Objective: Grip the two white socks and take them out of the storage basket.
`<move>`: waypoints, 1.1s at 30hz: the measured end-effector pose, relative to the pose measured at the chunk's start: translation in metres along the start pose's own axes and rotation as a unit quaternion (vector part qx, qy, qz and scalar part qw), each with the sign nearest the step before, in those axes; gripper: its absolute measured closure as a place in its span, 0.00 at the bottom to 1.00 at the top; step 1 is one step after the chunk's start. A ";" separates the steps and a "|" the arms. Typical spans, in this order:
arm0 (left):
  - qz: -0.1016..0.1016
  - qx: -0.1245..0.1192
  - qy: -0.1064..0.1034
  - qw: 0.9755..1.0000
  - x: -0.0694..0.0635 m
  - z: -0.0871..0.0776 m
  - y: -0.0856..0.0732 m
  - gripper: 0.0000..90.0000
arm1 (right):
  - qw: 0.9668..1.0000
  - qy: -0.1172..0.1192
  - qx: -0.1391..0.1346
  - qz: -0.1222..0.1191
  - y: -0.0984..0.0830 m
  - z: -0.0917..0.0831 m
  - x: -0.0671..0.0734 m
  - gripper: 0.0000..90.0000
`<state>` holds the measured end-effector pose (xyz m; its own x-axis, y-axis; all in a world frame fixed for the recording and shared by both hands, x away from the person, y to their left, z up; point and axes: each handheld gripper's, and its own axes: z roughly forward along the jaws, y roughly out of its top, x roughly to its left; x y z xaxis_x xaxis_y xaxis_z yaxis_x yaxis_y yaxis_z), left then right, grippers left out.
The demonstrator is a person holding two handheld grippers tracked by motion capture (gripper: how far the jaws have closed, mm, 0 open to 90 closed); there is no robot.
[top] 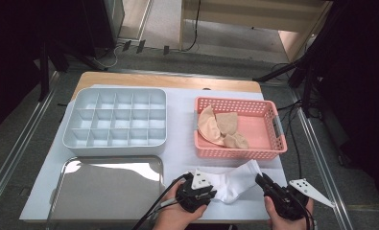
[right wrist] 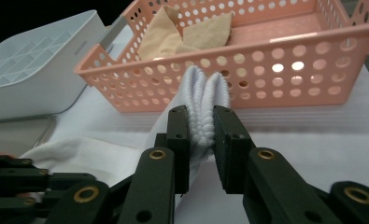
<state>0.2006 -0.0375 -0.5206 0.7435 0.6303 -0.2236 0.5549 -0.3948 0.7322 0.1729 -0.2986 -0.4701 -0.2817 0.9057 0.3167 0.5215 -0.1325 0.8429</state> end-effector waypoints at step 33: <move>-0.012 0.008 -0.004 1.000 -0.002 0.011 0.001 0.91 | 0.999 0.034 -0.016 -0.023 0.011 0.004 0.044 0.87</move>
<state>0.2032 -0.0465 -0.5266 0.7327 0.6342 -0.2470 0.5787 -0.3895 0.7165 0.1695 -0.2589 -0.4493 -0.3595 0.8818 0.3055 0.4809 -0.1055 0.8704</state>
